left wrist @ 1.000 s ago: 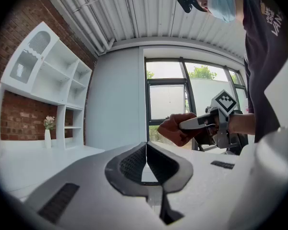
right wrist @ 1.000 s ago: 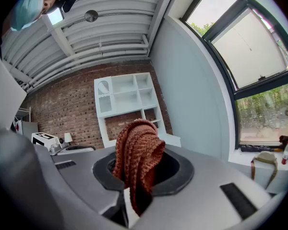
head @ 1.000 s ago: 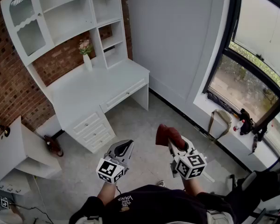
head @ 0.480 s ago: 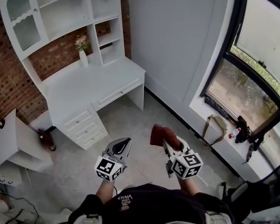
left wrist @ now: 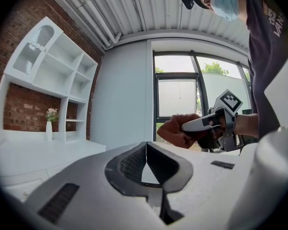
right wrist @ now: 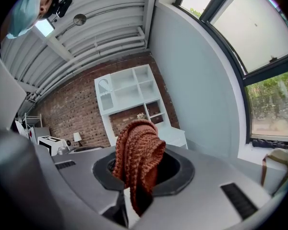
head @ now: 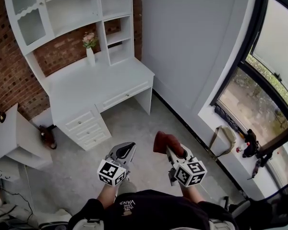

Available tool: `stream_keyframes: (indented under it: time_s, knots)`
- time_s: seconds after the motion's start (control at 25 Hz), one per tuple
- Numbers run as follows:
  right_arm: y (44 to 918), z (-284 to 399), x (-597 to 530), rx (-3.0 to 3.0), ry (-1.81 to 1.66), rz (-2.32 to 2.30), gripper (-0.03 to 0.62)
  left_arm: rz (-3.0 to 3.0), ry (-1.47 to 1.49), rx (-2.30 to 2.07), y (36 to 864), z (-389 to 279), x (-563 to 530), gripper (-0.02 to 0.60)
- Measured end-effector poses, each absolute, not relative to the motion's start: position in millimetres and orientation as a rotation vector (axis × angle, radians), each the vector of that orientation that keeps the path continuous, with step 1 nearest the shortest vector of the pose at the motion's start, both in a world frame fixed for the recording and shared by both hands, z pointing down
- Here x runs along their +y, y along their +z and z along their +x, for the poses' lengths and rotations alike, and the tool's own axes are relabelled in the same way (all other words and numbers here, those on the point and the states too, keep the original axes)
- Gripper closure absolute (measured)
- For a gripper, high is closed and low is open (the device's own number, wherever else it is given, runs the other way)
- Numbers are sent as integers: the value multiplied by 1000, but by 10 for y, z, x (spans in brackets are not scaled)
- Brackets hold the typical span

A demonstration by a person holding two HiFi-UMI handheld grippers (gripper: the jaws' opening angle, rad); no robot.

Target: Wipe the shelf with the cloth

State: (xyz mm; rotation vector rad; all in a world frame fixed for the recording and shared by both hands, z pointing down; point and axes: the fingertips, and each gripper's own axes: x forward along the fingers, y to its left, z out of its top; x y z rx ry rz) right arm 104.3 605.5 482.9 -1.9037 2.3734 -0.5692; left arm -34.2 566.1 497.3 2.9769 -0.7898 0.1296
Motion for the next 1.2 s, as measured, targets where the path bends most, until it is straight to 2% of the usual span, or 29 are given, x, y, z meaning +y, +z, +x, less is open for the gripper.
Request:
stream_keyframes:
  time_s: [0.48,0.8,1.2]
  knots:
    - [4841,866,4662,2309,-555,-1943,500,3007,126,-742,4964,-580,4280,572]
    - [4809,537,3610,2252,-559,-1962,500,3015,159,-732,4914,-1008,3168,572]
    - [4790,465,2778,2200,-541,-2017,500,3029,177,-673,4948,-1132,2336,572]
